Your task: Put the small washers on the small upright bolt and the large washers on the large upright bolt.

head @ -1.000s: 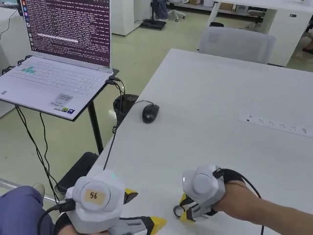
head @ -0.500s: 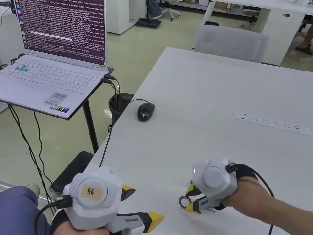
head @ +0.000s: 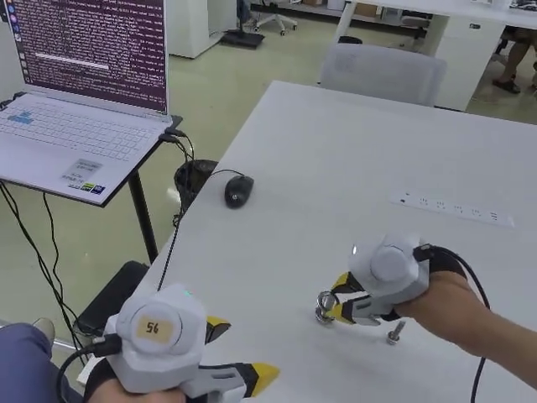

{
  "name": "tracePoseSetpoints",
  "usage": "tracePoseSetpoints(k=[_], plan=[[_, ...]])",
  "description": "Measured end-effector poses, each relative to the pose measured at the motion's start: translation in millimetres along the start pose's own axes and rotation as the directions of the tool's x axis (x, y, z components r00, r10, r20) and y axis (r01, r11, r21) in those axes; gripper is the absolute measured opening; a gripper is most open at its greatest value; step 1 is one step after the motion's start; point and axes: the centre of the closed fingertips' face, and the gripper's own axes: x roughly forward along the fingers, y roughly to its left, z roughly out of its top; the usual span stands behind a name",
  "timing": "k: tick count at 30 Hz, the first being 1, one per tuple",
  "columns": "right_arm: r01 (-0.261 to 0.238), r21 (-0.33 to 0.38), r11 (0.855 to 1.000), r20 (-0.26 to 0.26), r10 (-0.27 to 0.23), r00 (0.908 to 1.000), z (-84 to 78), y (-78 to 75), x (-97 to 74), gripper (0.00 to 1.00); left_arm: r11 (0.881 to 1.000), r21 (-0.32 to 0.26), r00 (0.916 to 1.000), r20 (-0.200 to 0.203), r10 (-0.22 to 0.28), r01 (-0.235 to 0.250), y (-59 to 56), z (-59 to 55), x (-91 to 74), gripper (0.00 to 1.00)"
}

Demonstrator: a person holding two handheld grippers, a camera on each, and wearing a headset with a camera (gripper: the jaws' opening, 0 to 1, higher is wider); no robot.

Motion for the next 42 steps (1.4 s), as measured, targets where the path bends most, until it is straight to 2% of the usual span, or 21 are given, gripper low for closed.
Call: tracePoseSetpoints(k=[9,16,22,26,28,30,32,42], plan=[[0.013,0.036,0.999,-0.031,-0.011,0.9995,-10.2,-14.2,8.2,0.23,1.0,-0.001,1.0,-0.003,0.008,-0.008,3.0,0.2,-2.9,0.56],[-0.006,0.041,0.999,-0.05,0.008,0.9987,-17.0,-13.7,14.4,0.23,1.0,-0.003,0.9999,-0.005,0.011,-0.011,4.3,0.4,-3.3,0.56],[-0.014,0.047,0.999,-0.057,0.016,0.9982,-16.7,-13.4,20.3,0.23,1.0,0.001,1.0,-0.006,0.008,-0.008,3.7,2.4,-2.3,0.56],[-0.021,0.085,0.996,-0.049,0.025,0.9985,-19.1,-16.9,23.9,0.23,1.0,0.004,0.9999,-0.007,0.007,-0.007,3.9,3.3,-2.4,0.56],[-0.013,0.065,0.998,-0.084,0.019,0.9963,-26.3,-15.3,24.4,0.21,1.0,0.005,0.9999,-0.01,0.007,-0.007,4.2,3.0,-2.1,0.56],[-0.022,0.053,0.998,-0.09,0.027,0.9956,-30.3,-11.9,24.8,0.17,1.0,0.007,0.9999,-0.011,0.006,-0.006,4.3,3.1,-2.1,0.56],[-0.032,0.07,0.997,-0.077,0.037,0.9963,-32.2,-10.2,25.0,0.12,1.0,0.007,0.9999,-0.01,0.007,-0.007,4.4,3.4,-2.3,0.56],[-0.03,0.139,0.99,-0.046,0.037,0.9983,-31.6,-4.6,35.0,0.15,1.0,0.005,0.9998,-0.018,0.004,-0.004,1.4,-0.2,-1.1,0.56]])
